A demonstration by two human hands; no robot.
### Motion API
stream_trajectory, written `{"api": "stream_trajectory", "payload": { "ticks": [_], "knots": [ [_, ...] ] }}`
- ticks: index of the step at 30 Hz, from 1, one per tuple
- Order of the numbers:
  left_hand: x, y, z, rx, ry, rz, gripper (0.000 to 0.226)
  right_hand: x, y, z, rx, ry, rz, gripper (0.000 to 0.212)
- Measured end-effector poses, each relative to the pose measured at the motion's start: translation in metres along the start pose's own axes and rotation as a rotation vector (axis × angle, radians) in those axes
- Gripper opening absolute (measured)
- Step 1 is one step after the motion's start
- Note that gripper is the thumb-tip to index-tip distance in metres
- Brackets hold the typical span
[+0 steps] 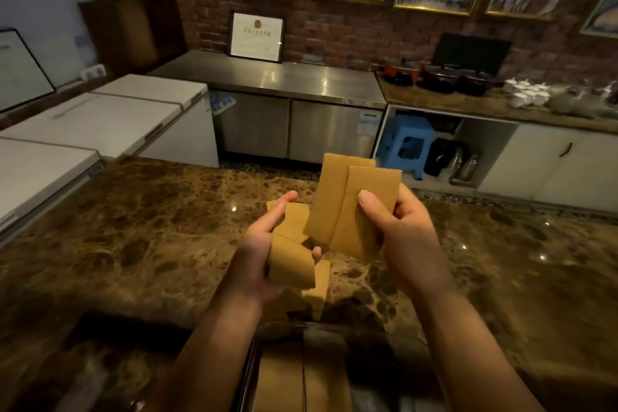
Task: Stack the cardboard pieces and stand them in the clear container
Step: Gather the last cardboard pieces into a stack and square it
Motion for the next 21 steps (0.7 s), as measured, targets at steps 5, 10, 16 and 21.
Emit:
{"api": "stream_trajectory", "payload": {
  "ticks": [5, 10, 16, 21],
  "knots": [
    [-0.003, 0.016, 0.004, 0.054, -0.058, 0.099, 0.044, 0.042, 0.014, 0.008, 0.299, -0.592, 0.556, 0.024],
    [-0.012, 0.017, 0.017, 0.039, -0.01, -0.225, 0.046, 0.029, 0.028, 0.022, 0.439, -0.682, 0.757, 0.034],
    [-0.02, 0.018, 0.021, 0.011, 0.043, -0.288, 0.057, 0.023, 0.01, 0.021, 0.269, -0.712, 0.656, 0.047],
    [-0.021, 0.036, 0.017, 0.222, 0.026, 0.16, 0.06, 0.032, -0.015, 0.021, 0.037, -0.743, 0.548, 0.025]
  ]
}}
Point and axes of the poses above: each hand's wrist, its own z-axis away from the middle knuckle, its own y-axis out of the palm, x = y × z, the point moved 7 cm from there along -z, towards the middle knuckle, and after that the axes turned 10 degrees about -y, right-handed, at the moved point
